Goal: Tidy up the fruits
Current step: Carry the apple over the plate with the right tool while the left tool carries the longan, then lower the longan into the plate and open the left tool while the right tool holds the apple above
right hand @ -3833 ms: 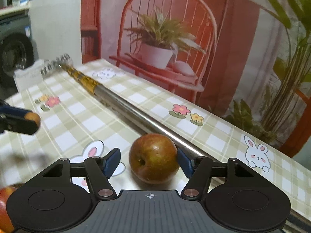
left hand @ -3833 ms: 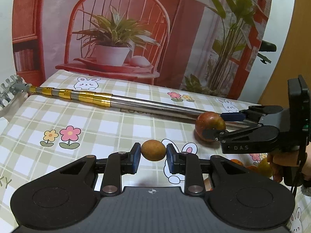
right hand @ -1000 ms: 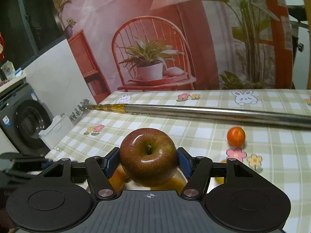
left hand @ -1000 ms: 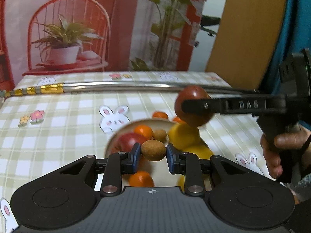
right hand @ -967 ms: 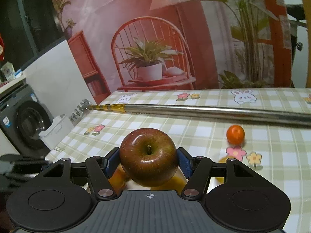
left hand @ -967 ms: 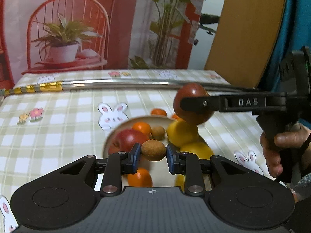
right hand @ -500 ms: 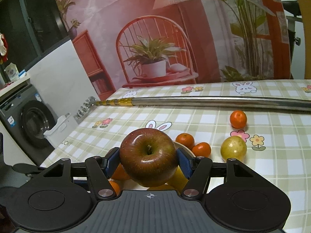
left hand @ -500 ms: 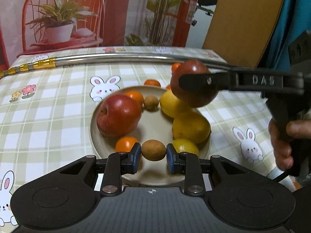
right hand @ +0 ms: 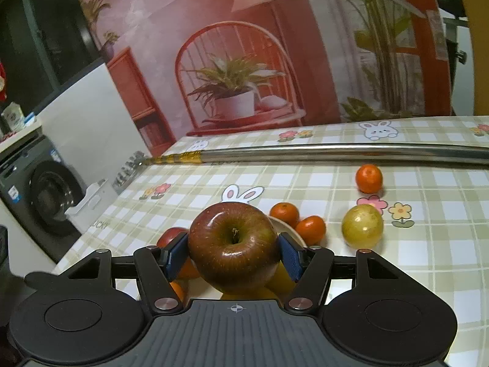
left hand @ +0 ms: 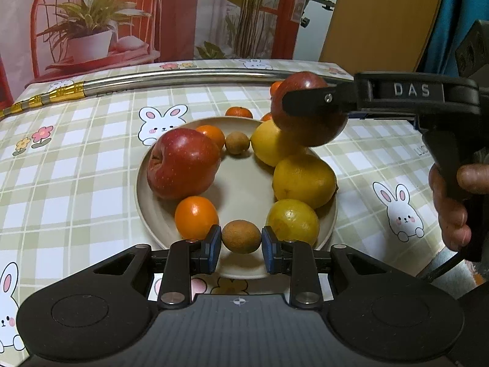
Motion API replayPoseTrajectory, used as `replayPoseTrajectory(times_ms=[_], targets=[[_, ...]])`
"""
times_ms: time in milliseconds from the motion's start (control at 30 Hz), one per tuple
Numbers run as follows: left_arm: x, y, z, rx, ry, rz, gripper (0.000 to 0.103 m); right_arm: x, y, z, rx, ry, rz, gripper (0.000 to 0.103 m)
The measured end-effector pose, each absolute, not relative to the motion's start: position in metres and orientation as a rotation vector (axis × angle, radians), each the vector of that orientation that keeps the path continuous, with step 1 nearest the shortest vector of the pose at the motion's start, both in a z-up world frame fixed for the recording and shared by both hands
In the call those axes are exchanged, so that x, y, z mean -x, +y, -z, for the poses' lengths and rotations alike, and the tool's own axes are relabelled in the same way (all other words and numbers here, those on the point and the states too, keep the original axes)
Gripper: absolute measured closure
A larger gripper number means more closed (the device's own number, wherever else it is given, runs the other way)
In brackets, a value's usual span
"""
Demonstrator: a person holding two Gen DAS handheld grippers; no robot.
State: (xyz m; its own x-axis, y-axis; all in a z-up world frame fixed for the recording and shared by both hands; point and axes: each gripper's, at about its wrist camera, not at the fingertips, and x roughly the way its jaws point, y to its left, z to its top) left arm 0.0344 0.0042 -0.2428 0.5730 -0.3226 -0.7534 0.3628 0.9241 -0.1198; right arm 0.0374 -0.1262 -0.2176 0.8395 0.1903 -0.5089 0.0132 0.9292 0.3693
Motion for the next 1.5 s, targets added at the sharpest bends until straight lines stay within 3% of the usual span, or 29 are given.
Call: replayPoseTrajectory(times_ms=[567,833,900,1133,1500], targets=[[-0.034,0.002,0.25,-0.073,0.905,0.393,0.072,-0.038,-0.132,0.222,-0.398,0.585,-0.07,0.044],[-0.031,0.009,0.239,-0.045,0.856,0.391,0.062,-0.039,-0.128,0.22,-0.389,0.589,-0.081,0.044],[-0.03,0.014,0.232,-0.034,0.821,0.381,0.051,-0.041,-0.125,0.219,-0.383,0.593,-0.095,0.044],[-0.028,0.031,0.21,0.023,0.722,0.298,0.045,-0.055,-0.101,0.219,-0.299,0.637,-0.182,0.044],[-0.033,0.059,0.197,0.117,0.669,0.128,0.021,-0.064,-0.069,0.228,-0.207,0.734,-0.248,0.044]])
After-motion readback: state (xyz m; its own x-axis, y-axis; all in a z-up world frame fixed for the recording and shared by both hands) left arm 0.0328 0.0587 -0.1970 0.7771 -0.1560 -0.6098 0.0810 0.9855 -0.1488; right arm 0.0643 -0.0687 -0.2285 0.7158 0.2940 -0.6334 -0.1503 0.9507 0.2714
